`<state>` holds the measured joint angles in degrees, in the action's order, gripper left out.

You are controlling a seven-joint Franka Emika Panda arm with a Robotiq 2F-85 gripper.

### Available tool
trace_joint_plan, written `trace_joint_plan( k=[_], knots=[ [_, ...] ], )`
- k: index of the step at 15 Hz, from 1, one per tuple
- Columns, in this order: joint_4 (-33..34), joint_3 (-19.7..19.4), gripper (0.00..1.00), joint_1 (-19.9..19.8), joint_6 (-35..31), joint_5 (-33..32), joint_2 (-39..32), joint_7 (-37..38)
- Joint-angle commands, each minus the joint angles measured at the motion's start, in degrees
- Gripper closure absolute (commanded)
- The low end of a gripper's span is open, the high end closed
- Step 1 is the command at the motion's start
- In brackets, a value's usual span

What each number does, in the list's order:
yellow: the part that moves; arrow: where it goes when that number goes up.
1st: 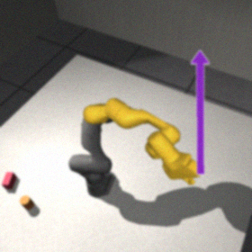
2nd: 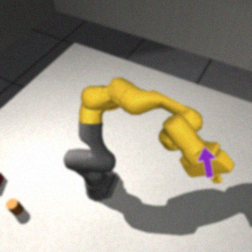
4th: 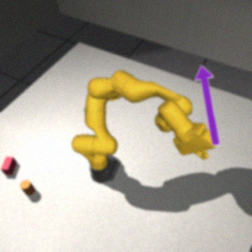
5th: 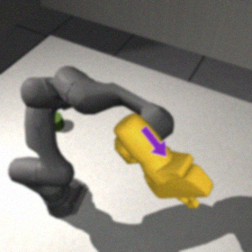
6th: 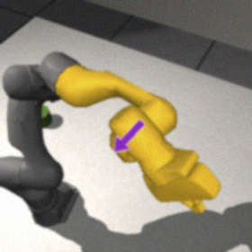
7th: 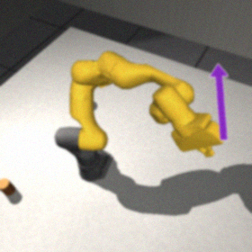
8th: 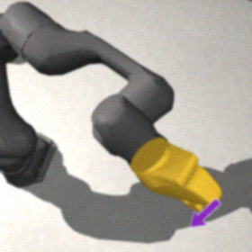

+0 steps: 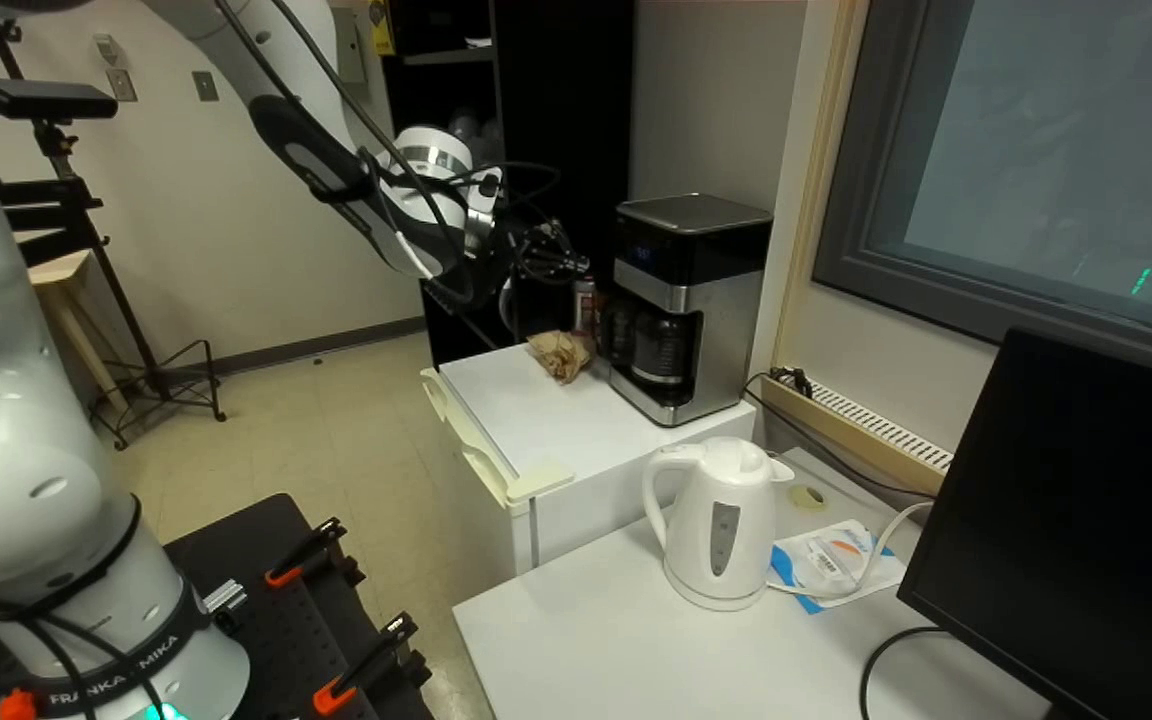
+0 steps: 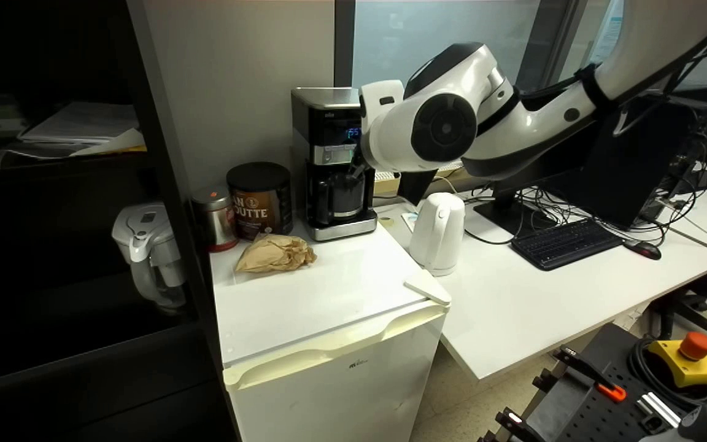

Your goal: Press a button on the coffee maker

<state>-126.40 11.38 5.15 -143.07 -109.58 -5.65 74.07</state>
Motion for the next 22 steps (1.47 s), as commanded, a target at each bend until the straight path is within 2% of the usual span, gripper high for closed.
trace_joint_plan(
  k=[1, 9, 22],
  knots=[
    [3.1, -0.4, 1.00, 1.5, 2.7, -2.6, -3.6, 3.8],
    [8.7, -0.1, 1.00, 2.2, 7.5, -2.4, -9.7, 6.1],
    [15.3, 0.2, 1.00, 2.7, 8.8, -1.6, -16.3, 6.8]
  ],
)
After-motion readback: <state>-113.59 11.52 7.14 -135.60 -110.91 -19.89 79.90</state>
